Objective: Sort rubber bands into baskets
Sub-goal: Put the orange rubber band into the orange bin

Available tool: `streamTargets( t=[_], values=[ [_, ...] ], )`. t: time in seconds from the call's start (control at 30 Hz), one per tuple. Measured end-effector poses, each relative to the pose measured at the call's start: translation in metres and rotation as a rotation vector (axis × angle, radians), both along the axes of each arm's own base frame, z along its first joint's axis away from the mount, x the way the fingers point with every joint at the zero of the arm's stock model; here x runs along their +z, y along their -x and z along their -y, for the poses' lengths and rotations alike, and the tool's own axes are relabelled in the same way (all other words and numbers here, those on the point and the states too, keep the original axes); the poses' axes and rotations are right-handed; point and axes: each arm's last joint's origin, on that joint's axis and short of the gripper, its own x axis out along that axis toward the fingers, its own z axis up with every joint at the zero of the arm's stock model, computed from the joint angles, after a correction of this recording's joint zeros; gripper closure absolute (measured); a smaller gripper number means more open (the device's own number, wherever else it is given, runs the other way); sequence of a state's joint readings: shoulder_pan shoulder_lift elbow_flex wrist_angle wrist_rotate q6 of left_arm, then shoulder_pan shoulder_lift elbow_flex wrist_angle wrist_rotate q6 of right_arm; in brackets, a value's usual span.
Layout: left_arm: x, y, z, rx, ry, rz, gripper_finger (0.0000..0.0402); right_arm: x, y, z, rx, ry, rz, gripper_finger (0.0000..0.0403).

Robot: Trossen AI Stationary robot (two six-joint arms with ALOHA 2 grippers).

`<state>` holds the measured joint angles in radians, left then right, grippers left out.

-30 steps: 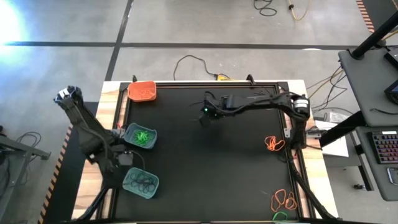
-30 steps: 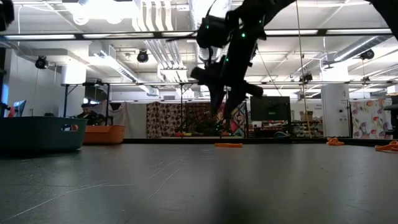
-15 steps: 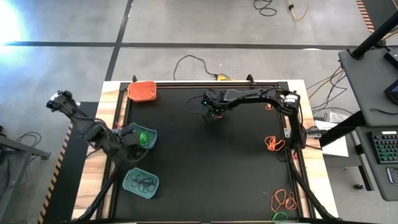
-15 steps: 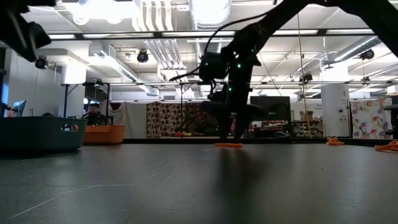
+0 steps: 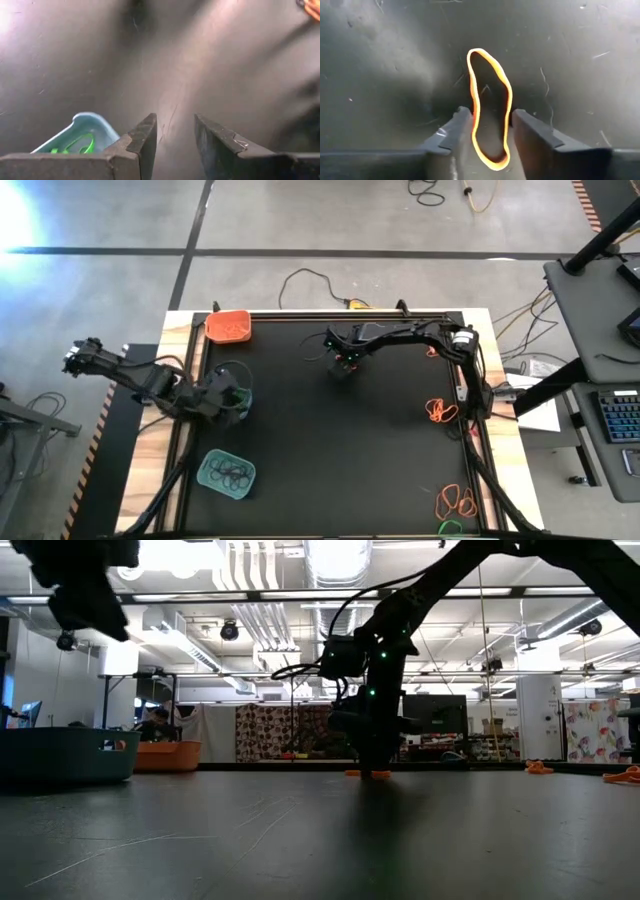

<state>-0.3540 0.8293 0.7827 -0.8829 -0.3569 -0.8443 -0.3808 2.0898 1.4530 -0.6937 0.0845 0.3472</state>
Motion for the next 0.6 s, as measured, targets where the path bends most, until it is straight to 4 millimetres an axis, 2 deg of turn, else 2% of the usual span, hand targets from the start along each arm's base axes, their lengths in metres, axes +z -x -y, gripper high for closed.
streamTargets(
  t=[0.2, 0.3, 0.47, 0.6],
  values=[
    [-0.003, -0.025, 0.0, 0.056, 0.017, 0.021, 0.0287, -0.005, 0.0, 0.0, 0.085, 0.009, -0.022, 0.0351],
    [-0.002, -0.031, -0.002, 0.109, 0.082, -0.024, 0.0287, 0.005, -0.004, -0.008, 0.181, 0.029, -0.007, 0.0383],
    [0.006, -0.032, -0.013, 0.088, 0.014, -0.054, 0.0287, 0.028, -0.014, -0.026, 0.313, 0.127, 0.075, 0.0392],
    [0.006, -0.035, -0.019, 0.013, -0.016, -0.089, 0.0286, 0.039, -0.036, -0.031, 0.359, 0.134, 0.325, 0.0393]
  ],
)
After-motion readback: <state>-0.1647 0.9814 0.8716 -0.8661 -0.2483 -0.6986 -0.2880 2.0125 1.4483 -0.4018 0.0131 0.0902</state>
